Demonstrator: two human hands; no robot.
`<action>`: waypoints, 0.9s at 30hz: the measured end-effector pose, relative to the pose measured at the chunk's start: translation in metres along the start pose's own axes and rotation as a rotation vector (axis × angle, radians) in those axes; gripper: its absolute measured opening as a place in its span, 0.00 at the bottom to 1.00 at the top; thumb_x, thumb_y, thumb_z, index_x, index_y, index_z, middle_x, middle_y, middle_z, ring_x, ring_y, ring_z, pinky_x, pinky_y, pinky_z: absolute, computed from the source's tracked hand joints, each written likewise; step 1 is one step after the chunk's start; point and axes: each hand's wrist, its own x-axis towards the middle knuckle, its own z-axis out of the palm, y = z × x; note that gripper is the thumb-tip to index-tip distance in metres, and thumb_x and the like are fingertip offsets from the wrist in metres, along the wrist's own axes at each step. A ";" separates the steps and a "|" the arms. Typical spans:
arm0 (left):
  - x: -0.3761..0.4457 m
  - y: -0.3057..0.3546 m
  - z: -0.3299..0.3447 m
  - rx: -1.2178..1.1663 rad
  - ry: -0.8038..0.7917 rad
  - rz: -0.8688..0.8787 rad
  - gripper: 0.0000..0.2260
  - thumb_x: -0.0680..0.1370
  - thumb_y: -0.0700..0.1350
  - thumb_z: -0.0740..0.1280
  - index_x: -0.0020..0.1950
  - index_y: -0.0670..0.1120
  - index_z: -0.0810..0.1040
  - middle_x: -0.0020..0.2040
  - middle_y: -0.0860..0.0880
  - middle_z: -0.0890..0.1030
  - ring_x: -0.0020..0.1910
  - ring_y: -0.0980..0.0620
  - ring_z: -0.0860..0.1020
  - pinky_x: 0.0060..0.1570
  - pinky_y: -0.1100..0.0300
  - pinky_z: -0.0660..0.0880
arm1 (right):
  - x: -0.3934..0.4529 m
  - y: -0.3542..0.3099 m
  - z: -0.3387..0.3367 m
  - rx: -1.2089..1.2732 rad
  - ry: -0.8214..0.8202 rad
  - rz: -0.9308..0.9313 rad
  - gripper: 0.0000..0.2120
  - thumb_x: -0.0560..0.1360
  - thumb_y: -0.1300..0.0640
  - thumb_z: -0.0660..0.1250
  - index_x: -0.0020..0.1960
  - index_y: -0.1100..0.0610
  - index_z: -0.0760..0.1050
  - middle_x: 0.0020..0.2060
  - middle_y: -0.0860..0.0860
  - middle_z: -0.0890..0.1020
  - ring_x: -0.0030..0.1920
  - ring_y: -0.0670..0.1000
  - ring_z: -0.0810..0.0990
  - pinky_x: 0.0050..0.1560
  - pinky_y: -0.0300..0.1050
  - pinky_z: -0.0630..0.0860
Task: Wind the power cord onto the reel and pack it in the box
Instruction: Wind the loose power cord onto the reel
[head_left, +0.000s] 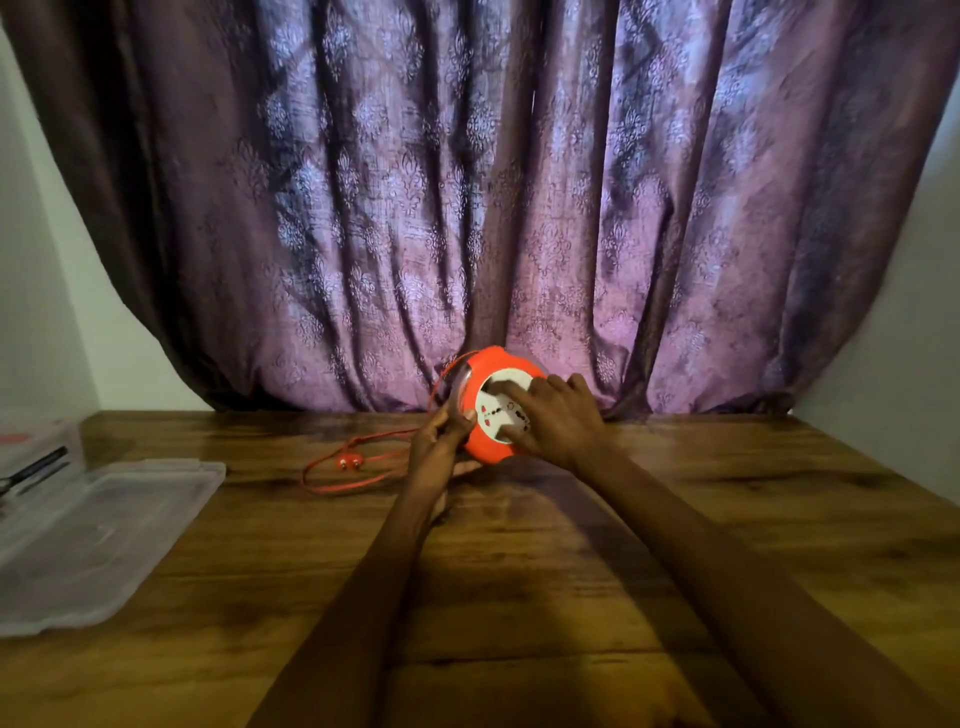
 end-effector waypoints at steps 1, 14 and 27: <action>-0.001 -0.001 0.002 -0.015 0.005 0.013 0.17 0.78 0.49 0.70 0.67 0.51 0.79 0.59 0.47 0.85 0.57 0.44 0.83 0.42 0.51 0.82 | -0.001 -0.007 0.003 0.076 0.015 0.115 0.30 0.67 0.34 0.65 0.68 0.37 0.68 0.47 0.53 0.84 0.49 0.59 0.82 0.48 0.53 0.69; -0.005 -0.005 0.008 -0.068 0.043 0.132 0.19 0.78 0.41 0.71 0.69 0.52 0.77 0.55 0.45 0.86 0.48 0.48 0.84 0.45 0.47 0.83 | 0.021 -0.046 0.018 1.600 -0.098 1.294 0.20 0.69 0.42 0.76 0.43 0.59 0.78 0.29 0.60 0.84 0.15 0.48 0.71 0.21 0.35 0.67; 0.006 0.008 -0.016 -0.054 0.139 0.008 0.08 0.80 0.45 0.68 0.58 0.47 0.81 0.51 0.41 0.84 0.39 0.47 0.82 0.28 0.54 0.80 | -0.008 -0.006 0.014 0.361 -0.145 0.030 0.24 0.74 0.53 0.65 0.69 0.41 0.70 0.68 0.51 0.71 0.62 0.57 0.75 0.53 0.52 0.77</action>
